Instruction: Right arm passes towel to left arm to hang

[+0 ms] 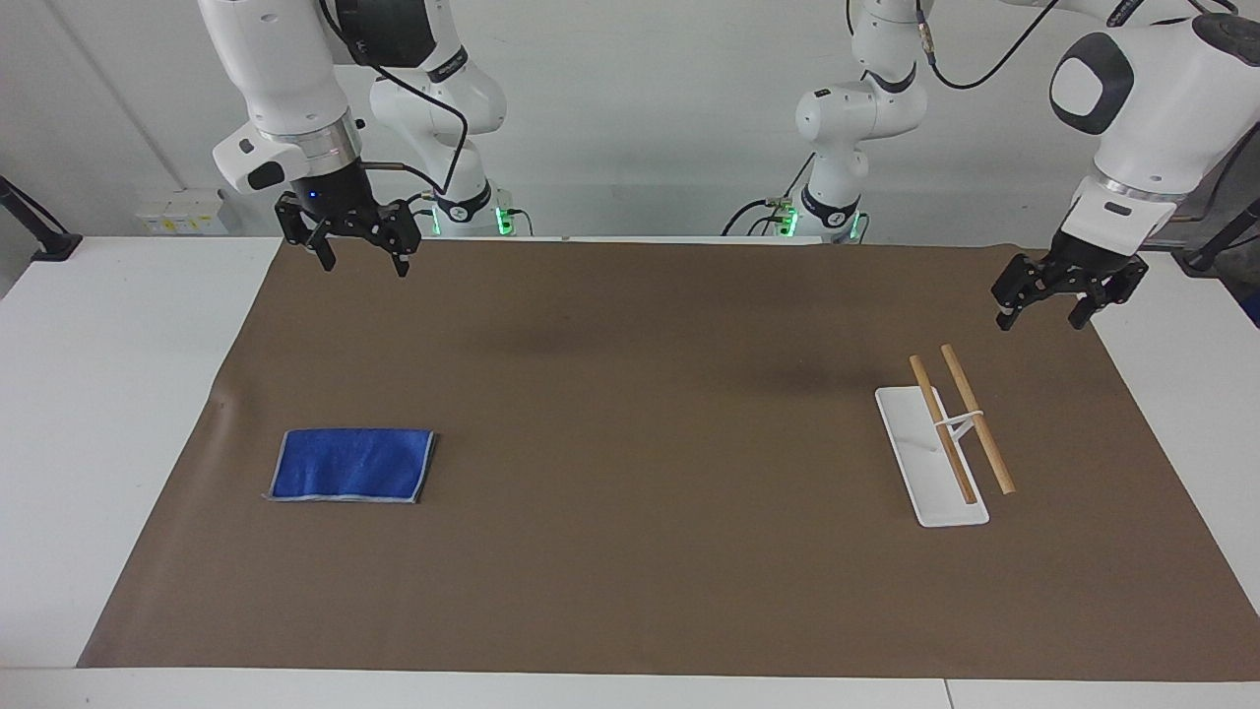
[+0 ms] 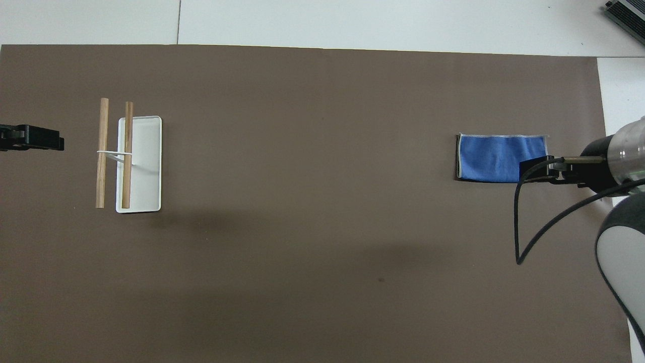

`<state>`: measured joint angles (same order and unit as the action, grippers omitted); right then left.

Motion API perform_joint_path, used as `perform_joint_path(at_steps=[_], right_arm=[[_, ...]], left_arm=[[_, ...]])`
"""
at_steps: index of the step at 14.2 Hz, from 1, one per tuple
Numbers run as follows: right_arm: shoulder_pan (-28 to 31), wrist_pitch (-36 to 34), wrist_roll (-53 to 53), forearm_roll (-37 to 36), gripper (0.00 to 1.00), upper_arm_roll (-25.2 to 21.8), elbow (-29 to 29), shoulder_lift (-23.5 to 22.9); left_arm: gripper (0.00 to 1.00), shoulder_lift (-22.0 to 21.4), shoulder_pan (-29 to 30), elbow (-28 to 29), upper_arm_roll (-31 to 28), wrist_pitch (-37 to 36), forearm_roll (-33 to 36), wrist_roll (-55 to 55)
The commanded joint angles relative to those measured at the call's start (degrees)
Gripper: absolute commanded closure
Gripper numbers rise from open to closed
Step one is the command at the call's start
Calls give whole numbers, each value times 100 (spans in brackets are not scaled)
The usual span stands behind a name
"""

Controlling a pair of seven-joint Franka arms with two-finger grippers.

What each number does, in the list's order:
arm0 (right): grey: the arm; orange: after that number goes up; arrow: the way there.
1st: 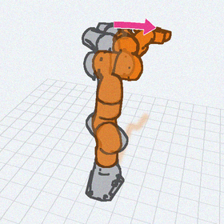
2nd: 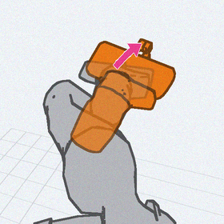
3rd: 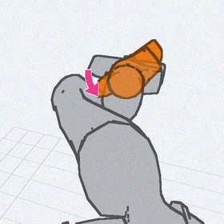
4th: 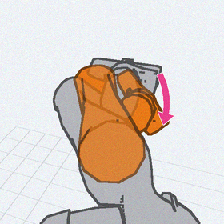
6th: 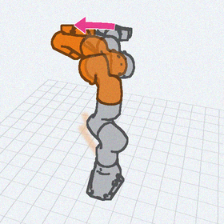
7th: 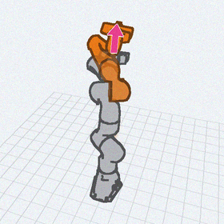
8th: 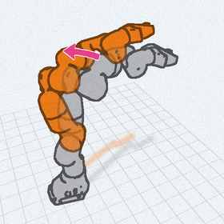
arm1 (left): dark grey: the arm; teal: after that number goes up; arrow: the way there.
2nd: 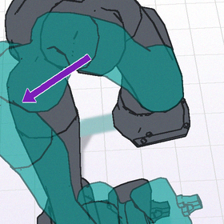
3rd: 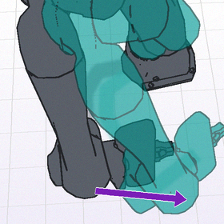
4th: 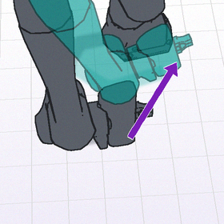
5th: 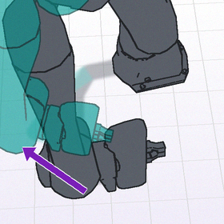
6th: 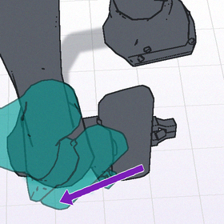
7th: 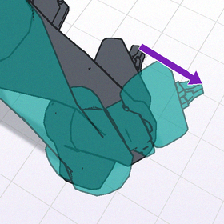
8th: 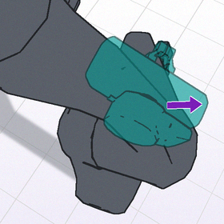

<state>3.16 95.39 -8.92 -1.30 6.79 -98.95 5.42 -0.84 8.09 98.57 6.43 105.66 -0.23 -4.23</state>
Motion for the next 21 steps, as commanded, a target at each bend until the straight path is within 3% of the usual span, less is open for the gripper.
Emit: perform_joint_path(at_steps=[1,21], right_arm=[[62,-38,22,-2,0,33,78,-49],[53,67,83,86,0,16,-1,-14]], left_arm=[[0,-171,52,171,16,-37,-56,37],[0,-171,52,171,16,-37,-56,37]])
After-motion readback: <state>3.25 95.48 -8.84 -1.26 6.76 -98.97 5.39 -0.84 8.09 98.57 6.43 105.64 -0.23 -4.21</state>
